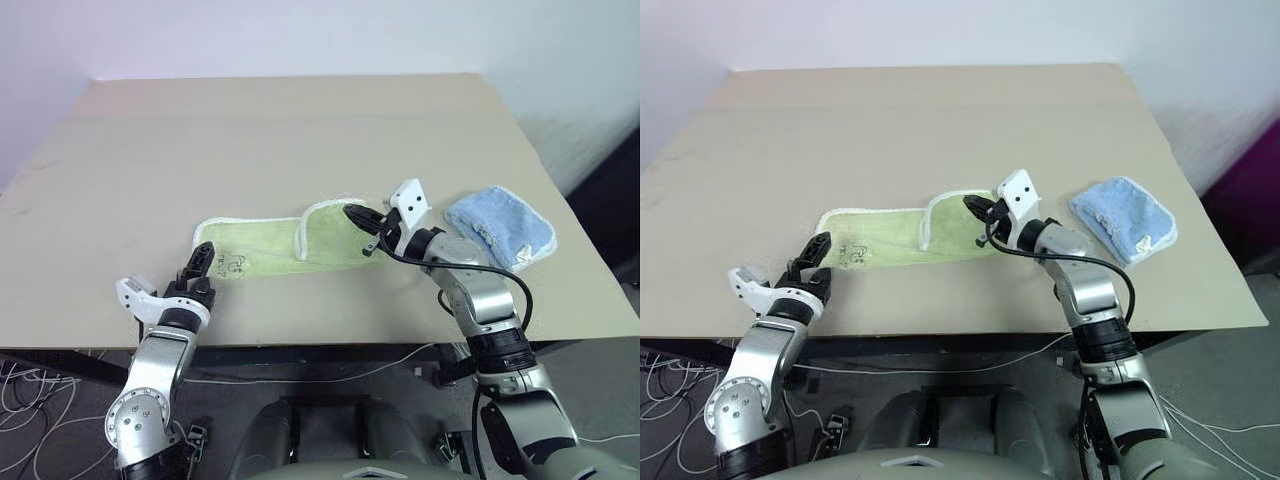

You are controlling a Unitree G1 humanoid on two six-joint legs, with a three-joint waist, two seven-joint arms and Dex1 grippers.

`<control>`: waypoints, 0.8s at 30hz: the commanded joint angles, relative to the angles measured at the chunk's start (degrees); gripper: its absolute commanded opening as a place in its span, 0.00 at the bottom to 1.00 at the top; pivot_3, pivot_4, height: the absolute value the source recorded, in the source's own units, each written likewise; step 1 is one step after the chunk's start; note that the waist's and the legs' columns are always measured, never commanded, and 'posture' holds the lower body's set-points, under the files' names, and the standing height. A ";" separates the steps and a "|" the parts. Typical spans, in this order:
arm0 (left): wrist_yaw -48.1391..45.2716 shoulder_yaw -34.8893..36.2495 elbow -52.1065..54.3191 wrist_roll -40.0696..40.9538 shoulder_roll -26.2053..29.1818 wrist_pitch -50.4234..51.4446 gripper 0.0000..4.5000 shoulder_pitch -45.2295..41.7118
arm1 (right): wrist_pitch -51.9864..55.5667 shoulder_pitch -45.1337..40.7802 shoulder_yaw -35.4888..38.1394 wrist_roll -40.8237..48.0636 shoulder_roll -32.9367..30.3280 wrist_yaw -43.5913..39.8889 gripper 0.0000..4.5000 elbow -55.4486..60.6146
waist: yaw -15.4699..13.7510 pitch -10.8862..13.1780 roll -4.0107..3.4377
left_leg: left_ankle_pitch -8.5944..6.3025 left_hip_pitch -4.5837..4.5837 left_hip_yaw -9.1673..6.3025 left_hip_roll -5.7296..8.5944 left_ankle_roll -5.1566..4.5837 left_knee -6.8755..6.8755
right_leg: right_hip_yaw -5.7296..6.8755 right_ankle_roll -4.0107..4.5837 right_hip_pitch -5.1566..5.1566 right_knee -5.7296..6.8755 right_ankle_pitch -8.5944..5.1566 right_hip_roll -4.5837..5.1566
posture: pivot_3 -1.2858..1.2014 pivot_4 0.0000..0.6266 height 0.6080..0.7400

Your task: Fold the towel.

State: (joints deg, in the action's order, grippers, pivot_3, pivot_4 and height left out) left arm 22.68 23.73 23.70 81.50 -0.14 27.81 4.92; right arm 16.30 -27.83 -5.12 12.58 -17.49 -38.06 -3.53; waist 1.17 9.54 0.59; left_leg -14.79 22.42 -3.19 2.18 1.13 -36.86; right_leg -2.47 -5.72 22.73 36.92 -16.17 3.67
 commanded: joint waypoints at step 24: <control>7.73 0.22 -7.54 -2.57 4.03 -1.76 0.72 -3.85 | 0.04 -0.19 -0.51 -0.44 -0.03 0.24 0.00 2.50 | -0.61 -0.20 -0.34 | 0.00 -0.10 -0.09 0.04 0.00 0.00 | 0.13 0.02 -0.17 -0.01 -0.01 -0.05 | 0.52 0.24 1.00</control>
State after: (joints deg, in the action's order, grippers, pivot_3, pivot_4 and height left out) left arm 30.04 21.95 19.60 80.61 3.84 27.26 0.46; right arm 16.69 -27.52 -6.44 12.01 -17.34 -38.11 -3.58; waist 0.56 9.34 0.25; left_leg -14.79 22.33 -3.28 2.23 1.13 -36.85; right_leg -2.34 -5.71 22.55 36.91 -16.18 3.62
